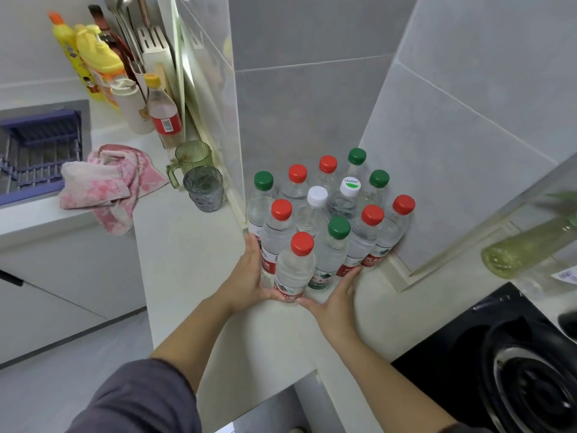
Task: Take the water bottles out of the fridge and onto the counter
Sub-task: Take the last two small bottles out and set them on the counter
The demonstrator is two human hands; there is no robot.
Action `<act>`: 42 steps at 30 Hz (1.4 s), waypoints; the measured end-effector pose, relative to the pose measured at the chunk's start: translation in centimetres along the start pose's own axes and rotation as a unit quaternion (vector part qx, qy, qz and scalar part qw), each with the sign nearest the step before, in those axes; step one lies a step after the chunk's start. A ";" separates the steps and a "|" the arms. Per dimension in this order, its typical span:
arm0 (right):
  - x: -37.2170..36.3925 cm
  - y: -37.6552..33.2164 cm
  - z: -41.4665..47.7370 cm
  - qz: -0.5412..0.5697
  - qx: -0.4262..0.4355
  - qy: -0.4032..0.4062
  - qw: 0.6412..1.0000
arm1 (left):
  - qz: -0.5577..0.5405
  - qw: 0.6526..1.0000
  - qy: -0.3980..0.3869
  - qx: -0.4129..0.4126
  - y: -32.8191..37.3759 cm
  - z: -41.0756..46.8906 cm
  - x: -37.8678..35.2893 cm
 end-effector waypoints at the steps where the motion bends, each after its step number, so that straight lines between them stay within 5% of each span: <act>1: -0.1 0.0 0.0 -0.003 -0.001 -0.001 1.000 | 0.018 1.000 -0.008 0.007 -0.2 0.1 0.0; 8: 0.2 -0.1 -0.2 -0.013 0.018 -0.004 1.000 | 0.079 0.996 -0.031 0.005 -0.2 -0.6 -0.2; 12: 1.5 1.0 -0.4 0.070 0.026 0.002 0.997 | 0.038 0.999 -0.029 -0.003 -0.5 -1.2 -0.1; 18: 3.0 1.1 -0.3 0.245 -0.045 0.172 0.953 | -0.083 0.995 0.049 0.010 -1.4 -3.4 -0.9; 22: 2.0 -0.8 0.5 0.372 -0.044 0.262 0.889 | -0.242 0.931 0.229 0.148 -3.9 -2.8 -1.5; 24: 1.2 -1.3 1.2 0.429 -0.038 0.286 0.856 | -0.308 0.898 0.280 0.142 -3.0 -0.6 -1.4; 28: 0.8 -1.9 2.1 0.419 -0.001 0.335 0.844 | -0.455 0.834 0.294 0.101 -2.0 2.5 -1.8; 42: -0.2 -1.3 3.2 0.449 0.018 0.348 0.823 | -0.444 0.832 0.326 0.065 -2.5 3.0 -1.5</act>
Point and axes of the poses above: each hand's wrist, its own z-axis towards the middle knuckle, its own x-axis out of the back of the hand, y = z × x, the point moved 8 cm from there along z, towards the middle knuckle
